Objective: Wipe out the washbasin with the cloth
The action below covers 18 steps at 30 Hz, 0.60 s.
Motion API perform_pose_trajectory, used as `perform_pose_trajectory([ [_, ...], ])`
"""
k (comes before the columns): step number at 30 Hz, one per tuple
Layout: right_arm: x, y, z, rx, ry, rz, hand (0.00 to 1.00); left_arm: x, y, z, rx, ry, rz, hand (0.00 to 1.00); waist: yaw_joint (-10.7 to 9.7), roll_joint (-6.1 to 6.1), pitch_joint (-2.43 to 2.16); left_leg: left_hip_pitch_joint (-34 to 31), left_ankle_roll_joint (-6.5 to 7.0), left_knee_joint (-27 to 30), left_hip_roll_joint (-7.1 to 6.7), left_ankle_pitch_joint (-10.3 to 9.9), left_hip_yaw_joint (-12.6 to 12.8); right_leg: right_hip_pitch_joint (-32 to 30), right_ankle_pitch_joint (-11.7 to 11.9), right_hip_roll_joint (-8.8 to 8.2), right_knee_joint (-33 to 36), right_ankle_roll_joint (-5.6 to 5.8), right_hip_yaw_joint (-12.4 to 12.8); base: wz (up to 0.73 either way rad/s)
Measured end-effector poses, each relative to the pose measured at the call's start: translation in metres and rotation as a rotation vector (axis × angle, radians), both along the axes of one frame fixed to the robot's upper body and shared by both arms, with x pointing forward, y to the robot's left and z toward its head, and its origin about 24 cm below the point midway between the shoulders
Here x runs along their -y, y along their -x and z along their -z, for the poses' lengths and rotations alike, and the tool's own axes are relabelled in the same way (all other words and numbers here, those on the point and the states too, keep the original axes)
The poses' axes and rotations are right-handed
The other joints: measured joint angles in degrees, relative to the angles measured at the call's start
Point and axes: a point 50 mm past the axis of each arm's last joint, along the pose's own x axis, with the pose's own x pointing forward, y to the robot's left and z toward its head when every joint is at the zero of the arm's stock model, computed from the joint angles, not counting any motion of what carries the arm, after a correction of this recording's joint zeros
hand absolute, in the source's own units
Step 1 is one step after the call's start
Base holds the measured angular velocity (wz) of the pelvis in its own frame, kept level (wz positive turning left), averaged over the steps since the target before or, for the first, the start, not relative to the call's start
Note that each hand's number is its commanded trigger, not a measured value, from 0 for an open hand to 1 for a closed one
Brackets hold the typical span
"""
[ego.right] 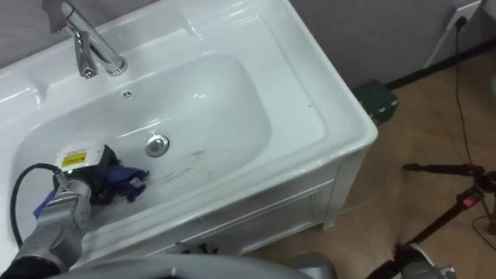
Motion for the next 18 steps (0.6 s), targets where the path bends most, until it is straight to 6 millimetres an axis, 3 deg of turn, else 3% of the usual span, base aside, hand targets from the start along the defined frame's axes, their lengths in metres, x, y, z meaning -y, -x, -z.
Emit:
perform_pose_trajectory([
  [4, 0.006, -0.002, -0.003, 0.029, 0.010, 0.010, 0.00, -0.002, 0.001, 0.000, -0.002, -0.015, 0.003, 1.00, 0.6, 0.12, -0.05, 0.1, -0.17, -0.2, 0.08, 0.1, -0.1, 0.0, 0.0, 0.05, -0.1, -0.07, -0.6, -0.02],
  [8, 0.007, -0.007, -0.007, 0.057, 0.022, -0.029, 0.00, -0.007, 0.002, -0.001, 0.002, -0.033, -0.010, 1.00, 1.8, 0.09, -0.08, -0.5, -0.27, 0.0, 0.41, 0.2, -0.7, 0.4, 0.1, -0.09, -0.8, -0.24, -3.5, -0.01],
  [18, 0.006, -0.010, -0.007, 0.079, 0.013, -0.033, 0.00, -0.011, 0.004, -0.002, 0.001, -0.047, -0.018, 1.00, 2.1, -0.17, -0.22, -0.7, -0.88, -0.1, 0.52, 0.6, -2.1, 1.2, 0.0, -0.52, -0.7, -0.41, -7.6, 0.05],
])
